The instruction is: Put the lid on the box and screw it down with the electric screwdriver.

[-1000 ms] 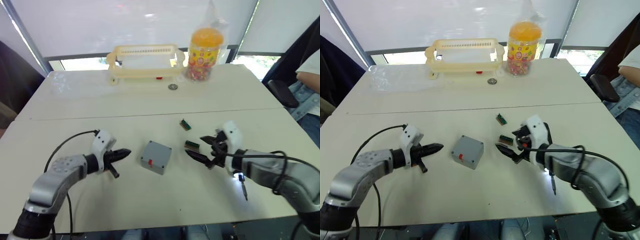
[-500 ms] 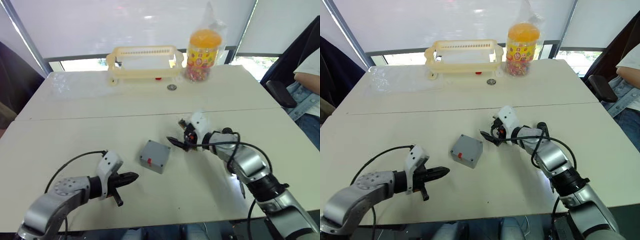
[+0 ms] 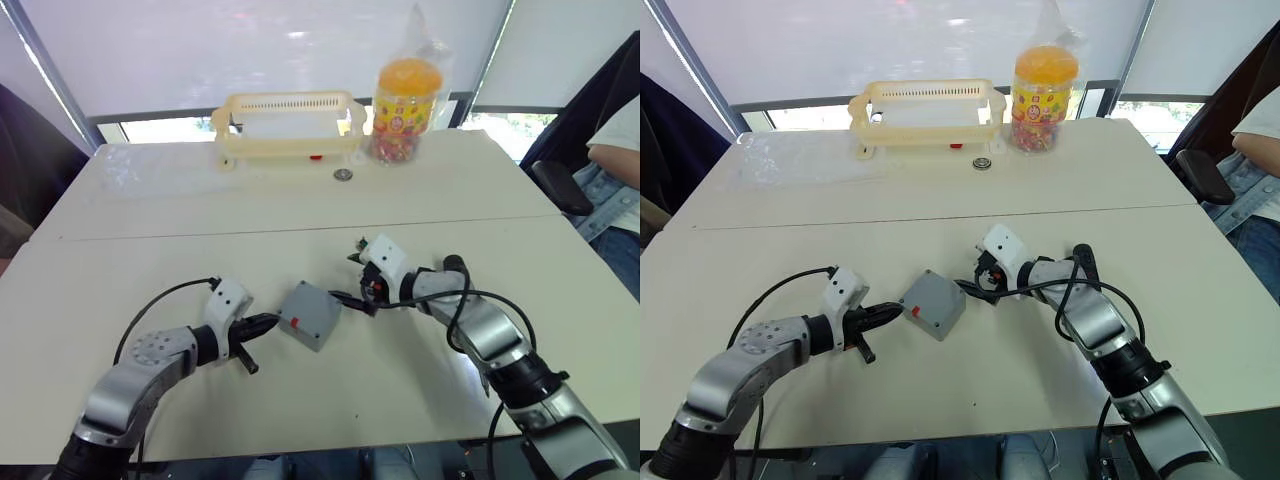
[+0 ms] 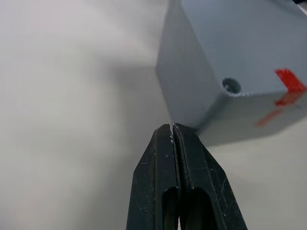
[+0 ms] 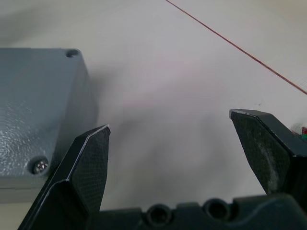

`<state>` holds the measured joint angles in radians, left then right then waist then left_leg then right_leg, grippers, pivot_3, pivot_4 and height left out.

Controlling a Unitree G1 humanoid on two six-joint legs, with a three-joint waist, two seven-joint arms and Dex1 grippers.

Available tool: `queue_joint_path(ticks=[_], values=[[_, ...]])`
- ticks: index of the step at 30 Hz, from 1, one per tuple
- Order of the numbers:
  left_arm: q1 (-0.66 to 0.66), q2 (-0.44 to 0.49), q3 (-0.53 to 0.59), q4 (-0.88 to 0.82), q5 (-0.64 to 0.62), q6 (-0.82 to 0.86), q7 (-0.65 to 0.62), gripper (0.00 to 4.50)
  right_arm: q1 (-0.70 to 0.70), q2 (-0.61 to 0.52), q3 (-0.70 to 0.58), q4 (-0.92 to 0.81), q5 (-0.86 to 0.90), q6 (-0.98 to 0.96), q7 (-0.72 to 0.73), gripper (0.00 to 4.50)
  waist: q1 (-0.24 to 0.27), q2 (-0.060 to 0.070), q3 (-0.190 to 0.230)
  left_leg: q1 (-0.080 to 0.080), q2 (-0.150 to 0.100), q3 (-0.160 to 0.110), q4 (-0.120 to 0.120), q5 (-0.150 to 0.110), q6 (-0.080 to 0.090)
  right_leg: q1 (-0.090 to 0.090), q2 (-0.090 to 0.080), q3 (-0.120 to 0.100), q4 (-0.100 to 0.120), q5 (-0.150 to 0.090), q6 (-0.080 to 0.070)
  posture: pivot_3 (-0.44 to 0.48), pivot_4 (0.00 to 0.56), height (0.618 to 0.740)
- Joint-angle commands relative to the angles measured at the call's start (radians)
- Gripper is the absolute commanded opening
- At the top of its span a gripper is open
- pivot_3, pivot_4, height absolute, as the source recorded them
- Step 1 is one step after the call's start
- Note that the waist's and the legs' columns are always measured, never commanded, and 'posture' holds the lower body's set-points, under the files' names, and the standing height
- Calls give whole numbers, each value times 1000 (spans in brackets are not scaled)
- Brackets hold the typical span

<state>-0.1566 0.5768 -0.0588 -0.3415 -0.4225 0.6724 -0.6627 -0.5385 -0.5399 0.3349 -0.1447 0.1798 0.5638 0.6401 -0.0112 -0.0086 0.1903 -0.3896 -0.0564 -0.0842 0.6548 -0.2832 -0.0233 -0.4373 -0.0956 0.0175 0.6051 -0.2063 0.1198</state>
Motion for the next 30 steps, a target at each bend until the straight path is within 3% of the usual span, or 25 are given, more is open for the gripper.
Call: queue_joint_path(ticks=[1, 11, 18, 25, 30], values=[[-31, -4, -11, 10, 12, -35, -25, 0, 39, -10, -38, -132, 10, 58, 0, 4353, 0, 0, 0, 0, 0, 0, 0, 0, 0, 0, 0, 0, 1, 0, 0, 0, 150, 740], [-86, 16, -17, 108, 70, -100, -60, 0, 145, -11, -78, -273, -8, 168, -42, 4353, 0, 0, 0, 0, 0, 0, 1, 1, -2, -3, 0, 1, 8, 0, 0, 0, 150, 740], [47, 106, 36, -35, -39, 0, -152, 0, 121, -19, -81, -207, -65, 94, -51, 4353, -4, 0, 0, 0, 0, 1, 2, 1, -2, -4, 0, 1, 9, 0, 0, 0, 150, 740], [37, 40, 10, -69, -57, 47, -92, 0, 122, -2, -54, -170, -87, 52, -32, 4353, 1, 0, 0, 0, 0, -1, 6, 1, -1, 0, 0, 0, 9, 0, 0, 0, 150, 740], [8, 17, -22, -13, 4, 0, -66, 0, 140, -3, -41, -187, -96, 47, -20, 4353, 0, -1, 0, 0, 0, 0, 7, 1, -1, -1, 0, 0, 10, 0, 0, 0, 150, 740]])
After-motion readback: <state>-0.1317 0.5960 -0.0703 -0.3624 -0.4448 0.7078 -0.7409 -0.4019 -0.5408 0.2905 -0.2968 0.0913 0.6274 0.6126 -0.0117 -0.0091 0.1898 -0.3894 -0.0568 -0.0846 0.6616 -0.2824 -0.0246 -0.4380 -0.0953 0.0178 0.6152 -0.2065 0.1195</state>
